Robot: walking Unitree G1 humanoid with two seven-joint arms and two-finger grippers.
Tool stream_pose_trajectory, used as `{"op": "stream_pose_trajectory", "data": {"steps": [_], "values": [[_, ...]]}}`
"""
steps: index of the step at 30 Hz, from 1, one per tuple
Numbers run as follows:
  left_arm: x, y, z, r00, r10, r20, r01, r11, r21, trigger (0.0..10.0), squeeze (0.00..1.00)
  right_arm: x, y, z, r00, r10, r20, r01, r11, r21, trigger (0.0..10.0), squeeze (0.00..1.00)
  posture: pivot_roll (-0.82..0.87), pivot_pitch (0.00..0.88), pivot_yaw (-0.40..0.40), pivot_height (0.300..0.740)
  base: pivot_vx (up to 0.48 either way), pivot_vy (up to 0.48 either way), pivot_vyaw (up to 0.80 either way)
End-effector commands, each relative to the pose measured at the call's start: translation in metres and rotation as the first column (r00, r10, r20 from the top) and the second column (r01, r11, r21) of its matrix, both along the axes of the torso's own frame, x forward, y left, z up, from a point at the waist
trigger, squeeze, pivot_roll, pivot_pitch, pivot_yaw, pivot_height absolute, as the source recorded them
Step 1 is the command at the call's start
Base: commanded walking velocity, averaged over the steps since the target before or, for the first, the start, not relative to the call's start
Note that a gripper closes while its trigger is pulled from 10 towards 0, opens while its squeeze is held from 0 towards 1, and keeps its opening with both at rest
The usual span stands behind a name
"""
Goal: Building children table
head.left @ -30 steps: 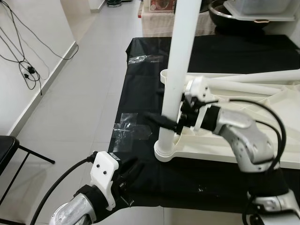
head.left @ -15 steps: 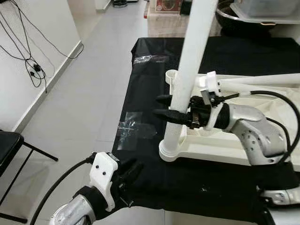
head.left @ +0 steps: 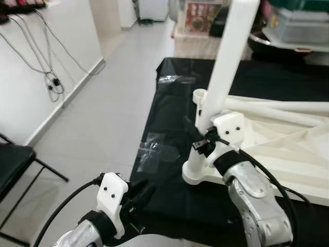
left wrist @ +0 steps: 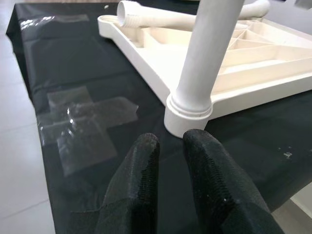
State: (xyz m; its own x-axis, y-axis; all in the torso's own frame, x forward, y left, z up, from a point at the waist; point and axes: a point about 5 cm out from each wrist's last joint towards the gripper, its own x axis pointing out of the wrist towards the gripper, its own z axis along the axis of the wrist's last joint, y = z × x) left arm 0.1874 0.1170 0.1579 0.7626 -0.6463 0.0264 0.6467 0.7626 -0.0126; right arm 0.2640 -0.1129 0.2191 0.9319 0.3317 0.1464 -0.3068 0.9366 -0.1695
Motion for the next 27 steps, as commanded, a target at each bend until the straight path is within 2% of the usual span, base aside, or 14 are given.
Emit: {"op": "stream_pose_trajectory", "data": {"steps": [1,4,5,6,7,8,10,14,17,19,20,21,22,27], "values": [[0.001,-0.002,-0.003,1.000,-0.010,-0.009,0.010,1.000,0.008,10.0,0.00,0.005,-0.012,-0.046,0.969,-0.095,-0.227,0.068,0.990,-0.125,0.0,0.00,0.02,0.162,-0.003,0.740,0.000,0.000,0.00],[0.003,0.000,-0.004,1.000,-0.002,-0.005,0.002,1.000,0.012,10.0,0.00,0.012,-0.006,-0.040,0.974,-0.071,-0.217,0.048,0.993,-0.109,0.0,0.00,0.02,0.161,-0.009,0.740,0.000,0.000,0.00],[0.004,0.000,-0.004,1.000,0.005,-0.005,-0.005,1.000,0.012,10.0,0.00,0.014,-0.005,-0.036,0.976,-0.058,-0.209,0.038,0.994,-0.100,3.7,0.00,0.02,0.157,-0.010,0.740,0.000,0.000,0.00],[0.004,0.000,-0.004,1.000,0.005,-0.005,-0.005,1.000,0.012,10.0,0.00,0.014,-0.005,-0.036,0.976,-0.058,-0.209,0.038,0.994,-0.100,3.7,0.00,0.02,0.157,-0.010,0.740,0.000,0.000,0.00],[0.004,0.000,-0.005,1.000,0.009,-0.007,-0.009,1.000,0.011,10.0,0.00,0.014,-0.002,-0.032,0.980,-0.039,-0.196,0.026,0.997,-0.073,10.0,0.00,0.02,0.157,-0.010,0.740,0.000,0.000,0.00],[0.004,0.000,-0.005,1.000,0.009,-0.007,-0.009,1.000,0.011,10.0,0.00,0.014,-0.002,-0.032,0.980,-0.039,-0.196,0.026,0.997,-0.073,10.0,0.00,0.02,0.157,-0.010,0.740,0.000,0.000,0.00],[0.002,-0.001,-0.007,1.000,0.008,-0.015,-0.008,1.000,0.010,10.0,0.00,0.011,0.011,-0.020,0.982,0.109,-0.155,-0.106,0.994,0.028,10.0,1.00,0.01,0.158,-0.008,0.740,0.000,0.000,0.00],[0.002,-0.002,-0.008,1.000,0.004,-0.020,-0.004,1.000,0.009,10.0,0.00,0.009,0.015,-0.006,0.927,0.361,-0.102,-0.353,0.931,0.093,10.0,1.00,0.01,0.160,-0.007,0.740,0.000,0.000,0.00],[0.001,-0.002,-0.008,1.000,0.004,-0.019,-0.004,1.000,0.008,10.0,0.00,0.009,0.013,-0.006,0.906,0.411,-0.104,-0.407,0.912,0.062,10.0,1.00,0.02,0.163,-0.005,0.740,0.000,0.000,0.00],[0.001,-0.003,-0.007,1.000,0.005,-0.016,-0.005,1.000,0.005,10.0,0.00,0.012,0.006,-0.012,0.810,0.568,-0.147,-0.576,0.818,-0.012,10.0,0.96,0.03,0.170,-0.007,0.740,0.000,0.000,0.00],[0.001,-0.003,-0.007,1.000,0.005,-0.016,-0.005,1.000,0.005,10.0,0.00,0.012,0.006,-0.012,0.810,0.568,-0.147,-0.576,0.818,-0.012,10.0,0.96,0.03,0.170,-0.007,0.740,0.000,0.000,0.00],[0.000,-0.002,-0.006,1.000,0.008,-0.016,-0.007,1.000,0.004,10.0,0.00,0.015,0.003,-0.014,0.783,0.600,-0.163,-0.610,0.792,-0.016,10.0,0.29,0.04,0.172,-0.006,0.740,0.000,0.000,0.00],[0.000,-0.002,-0.006,1.000,0.010,-0.016,-0.010,1.000,0.005,10.0,0.00,0.018,0.001,-0.016,0.760,0.624,-0.181,-0.636,0.772,-0.012,10.0,0.00,0.04,0.172,-0.006,0.740,0.000,0.000,0.00],[0.000,0.000,-0.005,1.000,0.022,-0.013,-0.022,1.000,0.007,10.0,0.00,0.034,-0.006,-0.010,0.751,0.639,-0.165,-0.646,0.763,0.011,10.0,0.00,0.05,0.179,-0.008,0.740,0.000,0.000,0.00]]}}
